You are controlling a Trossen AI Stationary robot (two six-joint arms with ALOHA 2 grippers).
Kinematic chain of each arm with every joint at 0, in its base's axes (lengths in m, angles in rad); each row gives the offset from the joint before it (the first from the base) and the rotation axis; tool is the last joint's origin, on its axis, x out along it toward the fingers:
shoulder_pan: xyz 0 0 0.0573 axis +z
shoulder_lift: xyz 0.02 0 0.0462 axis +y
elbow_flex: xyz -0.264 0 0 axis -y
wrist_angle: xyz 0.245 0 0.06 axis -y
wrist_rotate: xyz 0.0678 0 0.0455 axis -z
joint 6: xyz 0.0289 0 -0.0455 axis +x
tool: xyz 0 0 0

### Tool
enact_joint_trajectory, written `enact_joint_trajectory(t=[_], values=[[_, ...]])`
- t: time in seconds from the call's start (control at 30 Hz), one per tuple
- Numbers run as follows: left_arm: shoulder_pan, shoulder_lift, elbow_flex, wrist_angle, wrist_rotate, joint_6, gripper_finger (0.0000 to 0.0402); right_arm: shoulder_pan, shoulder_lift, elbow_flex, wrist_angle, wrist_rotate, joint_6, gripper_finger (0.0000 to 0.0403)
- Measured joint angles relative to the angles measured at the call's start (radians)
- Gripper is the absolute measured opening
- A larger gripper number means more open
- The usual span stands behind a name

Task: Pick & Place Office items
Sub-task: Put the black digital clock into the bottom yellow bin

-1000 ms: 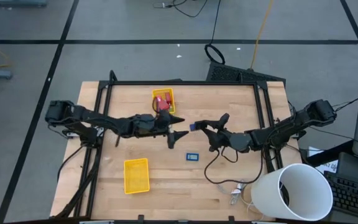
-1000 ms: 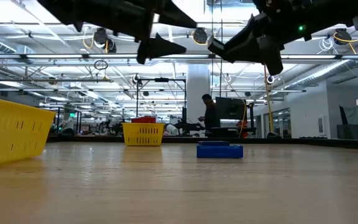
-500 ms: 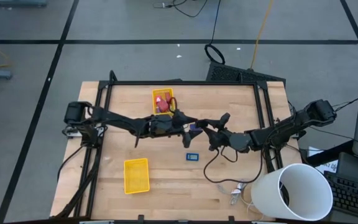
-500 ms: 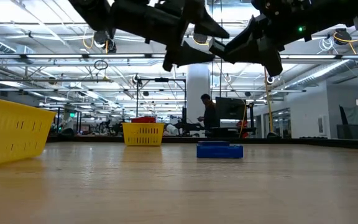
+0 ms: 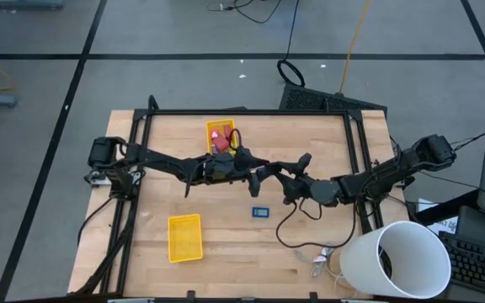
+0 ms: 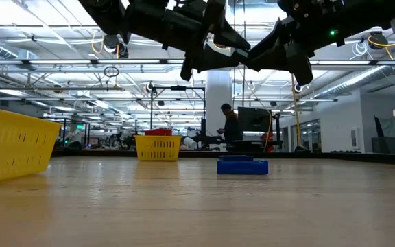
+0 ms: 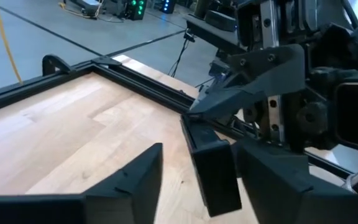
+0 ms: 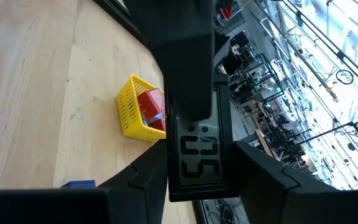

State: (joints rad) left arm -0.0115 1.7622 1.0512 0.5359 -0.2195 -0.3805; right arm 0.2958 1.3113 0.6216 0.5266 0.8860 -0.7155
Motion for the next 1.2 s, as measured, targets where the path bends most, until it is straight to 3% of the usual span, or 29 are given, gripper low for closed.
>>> enact_joint_trajectory(t=[0.23, 0.5, 0.67, 0.9, 1.2], values=[[-0.002, 0.000, 0.000, 0.001, 0.000, 0.007, 0.0134, 0.000, 0.000, 0.000, 0.000, -0.001, 0.007, 0.0153], [0.003, 0.000, -0.001, -0.021, -0.007, 0.023, 0.0056, 0.000, -0.002, -0.002, 0.001, -0.070, 0.165, 0.0164], [0.011, -0.017, 0.000, -0.054, -0.006, 0.041, 0.0056, 0.001, -0.019, -0.001, 0.006, -0.084, 0.281, 0.0181], [0.001, -0.133, -0.029, -0.146, -0.024, 0.066, 0.0057, 0.046, -0.124, 0.000, -0.075, -0.081, 0.352, 0.0185], [-0.103, -0.349, -0.262, -0.087, -0.079, 0.053, 0.0057, 0.126, -0.286, 0.000, -0.200, -0.079, 0.459, 0.0182]])
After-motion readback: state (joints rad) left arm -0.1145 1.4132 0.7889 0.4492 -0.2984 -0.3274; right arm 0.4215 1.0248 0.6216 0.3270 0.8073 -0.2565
